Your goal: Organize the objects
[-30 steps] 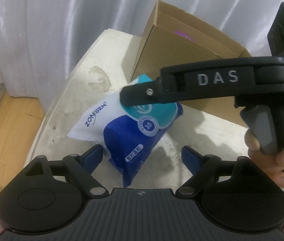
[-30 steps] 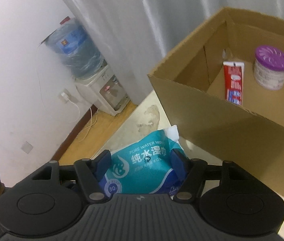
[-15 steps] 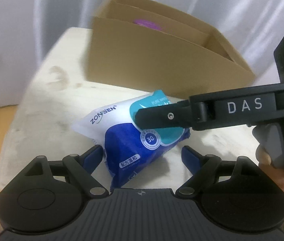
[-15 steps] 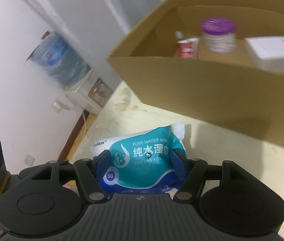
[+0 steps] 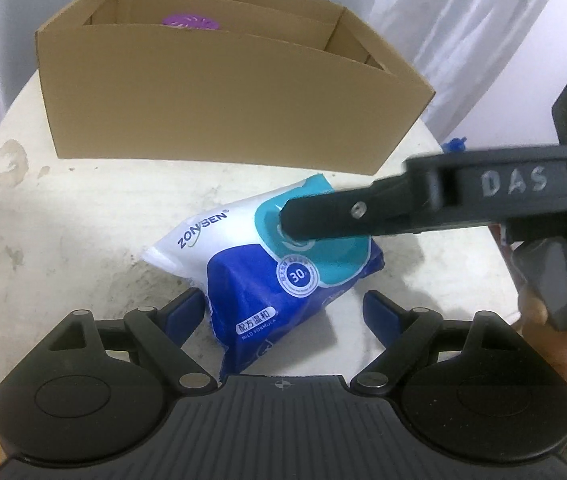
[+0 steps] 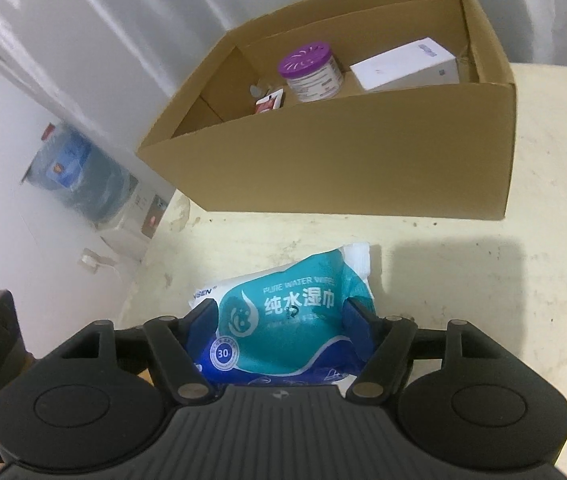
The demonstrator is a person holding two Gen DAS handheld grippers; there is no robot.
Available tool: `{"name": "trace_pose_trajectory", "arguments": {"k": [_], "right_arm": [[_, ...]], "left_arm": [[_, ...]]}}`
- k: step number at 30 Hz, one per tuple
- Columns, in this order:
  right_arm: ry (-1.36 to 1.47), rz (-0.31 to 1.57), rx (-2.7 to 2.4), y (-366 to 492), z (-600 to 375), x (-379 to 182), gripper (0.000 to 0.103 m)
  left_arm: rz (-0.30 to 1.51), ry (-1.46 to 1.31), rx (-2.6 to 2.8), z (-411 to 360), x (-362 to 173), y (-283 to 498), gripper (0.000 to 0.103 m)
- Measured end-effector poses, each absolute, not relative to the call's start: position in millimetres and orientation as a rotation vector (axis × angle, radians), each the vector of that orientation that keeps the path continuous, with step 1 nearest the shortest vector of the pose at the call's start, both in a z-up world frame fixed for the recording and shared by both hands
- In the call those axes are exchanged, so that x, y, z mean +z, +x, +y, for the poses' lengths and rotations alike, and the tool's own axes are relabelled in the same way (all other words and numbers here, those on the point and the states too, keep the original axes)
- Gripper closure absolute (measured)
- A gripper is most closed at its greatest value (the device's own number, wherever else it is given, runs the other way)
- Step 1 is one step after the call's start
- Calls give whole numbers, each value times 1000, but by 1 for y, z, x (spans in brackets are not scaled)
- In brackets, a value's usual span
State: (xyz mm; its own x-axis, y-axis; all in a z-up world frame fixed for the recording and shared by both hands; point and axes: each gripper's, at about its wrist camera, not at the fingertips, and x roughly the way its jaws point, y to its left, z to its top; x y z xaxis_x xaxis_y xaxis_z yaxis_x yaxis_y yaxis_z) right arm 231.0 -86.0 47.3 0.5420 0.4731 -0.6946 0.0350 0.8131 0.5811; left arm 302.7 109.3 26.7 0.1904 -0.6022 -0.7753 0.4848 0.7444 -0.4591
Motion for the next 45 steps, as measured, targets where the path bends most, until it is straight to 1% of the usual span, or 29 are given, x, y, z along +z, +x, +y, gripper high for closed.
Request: {"name": "trace_pose_trajectory", "arguments": {"k": [2, 4, 9, 14, 20, 22, 24, 26, 30, 34, 41, 45], "right_arm": [[610, 961, 272, 232, -91, 47, 26], [624, 953, 248, 233, -98, 46, 26], [674, 946, 221, 234, -112, 36, 24], [714, 957, 236, 240, -116, 21, 21], [700, 982, 292, 245, -100, 12, 21], [683, 979, 301, 242, -95, 14, 21], [672, 972, 297, 239, -93, 15, 23], [688, 969, 297, 237, -94, 18, 28], [680, 965, 279, 230, -98, 22, 30], [660, 959, 255, 220, -100, 23, 30], [711, 961, 245, 214, -113, 17, 30], [719, 964, 254, 214, -115, 14, 30]], "left_arm": [[1148, -126, -764, 109, 26, 304, 16], [1144, -120, -757, 110, 29, 303, 16], [1145, -78, -746, 108, 27, 302, 9], [1157, -21, -749, 97, 16, 307, 7], [1146, 52, -752, 75, 15, 314, 9], [1138, 60, -732, 70, 16, 314, 13], [1136, 69, -721, 65, 16, 313, 14], [1131, 81, -713, 61, 17, 311, 15], [1145, 65, -721, 56, 20, 309, 17], [1139, 85, -742, 47, 22, 304, 17], [1127, 123, -755, 35, 21, 299, 17], [1127, 130, -757, 45, 20, 298, 16]]}}
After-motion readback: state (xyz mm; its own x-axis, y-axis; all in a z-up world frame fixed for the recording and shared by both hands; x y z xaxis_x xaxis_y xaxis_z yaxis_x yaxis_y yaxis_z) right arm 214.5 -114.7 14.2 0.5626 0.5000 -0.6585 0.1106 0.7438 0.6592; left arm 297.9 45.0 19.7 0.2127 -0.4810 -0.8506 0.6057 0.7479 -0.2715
